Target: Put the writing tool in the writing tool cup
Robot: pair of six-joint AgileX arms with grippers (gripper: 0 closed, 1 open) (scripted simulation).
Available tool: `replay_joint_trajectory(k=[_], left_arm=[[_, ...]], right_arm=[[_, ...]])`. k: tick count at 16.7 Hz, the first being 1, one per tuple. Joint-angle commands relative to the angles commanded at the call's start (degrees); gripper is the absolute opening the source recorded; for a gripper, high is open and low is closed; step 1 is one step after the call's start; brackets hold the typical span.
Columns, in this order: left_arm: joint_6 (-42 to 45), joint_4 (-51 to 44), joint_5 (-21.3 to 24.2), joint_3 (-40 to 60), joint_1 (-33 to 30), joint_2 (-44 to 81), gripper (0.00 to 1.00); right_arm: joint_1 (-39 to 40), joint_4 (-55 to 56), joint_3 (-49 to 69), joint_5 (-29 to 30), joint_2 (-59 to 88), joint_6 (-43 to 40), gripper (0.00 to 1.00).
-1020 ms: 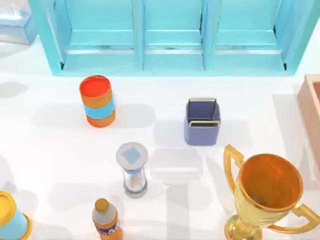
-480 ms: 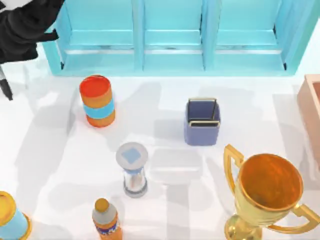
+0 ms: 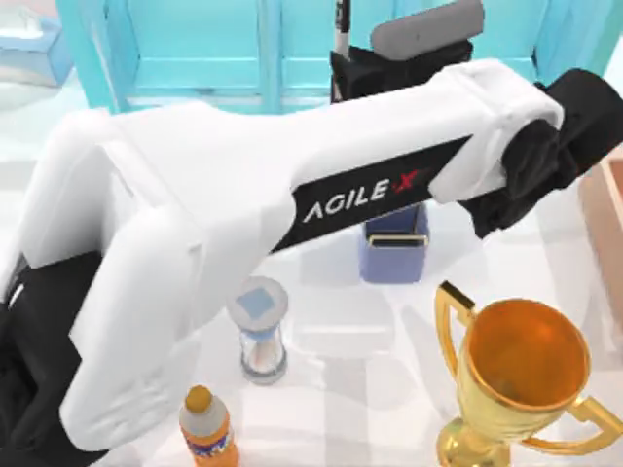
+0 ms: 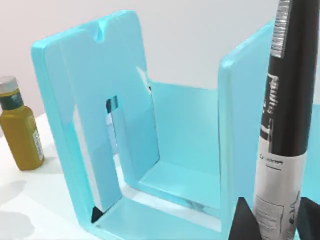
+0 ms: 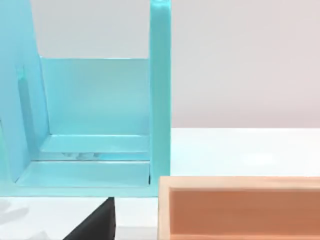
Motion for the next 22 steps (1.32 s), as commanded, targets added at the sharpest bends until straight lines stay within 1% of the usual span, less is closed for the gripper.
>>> replay_joint_trajectory(k=[2,3,5,8,9,11,14,18,22], left_arm=[[-3.33,1.63,-5.14,1.68,-5.1,2.46,0.0],[-4.44,2.19,-6.81,2.08,-6.75,3.39,0.0],[-5.47,2.71,-8.31,2.29,-8.23,4.4,0.0],[-5.47,2.71,-8.31,2.29,-8.23,4.4,0.0],[-5.29,7.88,-6.11,-0.08,-7.97,4.05,0.0],[-5.47,8.08,-6.78,0.49,-7.75,3.95,0.0],[-6.83,7.82,-9.04,3.71,-6.94,4.04,0.0],[-9.91,3.8,-9.36,7.68,-7.86,4.92,0.0],[-12.54,-4.15,-8.18,7.84,-8.08,5.97,0.0]], right_arm=[[0.0,0.0,0.0,0.0,0.0,0.0,1.0],[0.0,0.0,0.0,0.0,0.0,0.0,1.0],[0.0,0.0,0.0,0.0,0.0,0.0,1.0],[0.0,0.0,0.0,0.0,0.0,0.0,1.0],[0.0,0.0,0.0,0.0,0.0,0.0,1.0],[0.0,0.0,0.0,0.0,0.0,0.0,1.0],[0.0,0.0,0.0,0.0,0.0,0.0,1.0],[0.0,0.0,0.0,0.0,0.0,0.0,1.0],[0.0,0.0,0.0,0.0,0.0,0.0,1.0]])
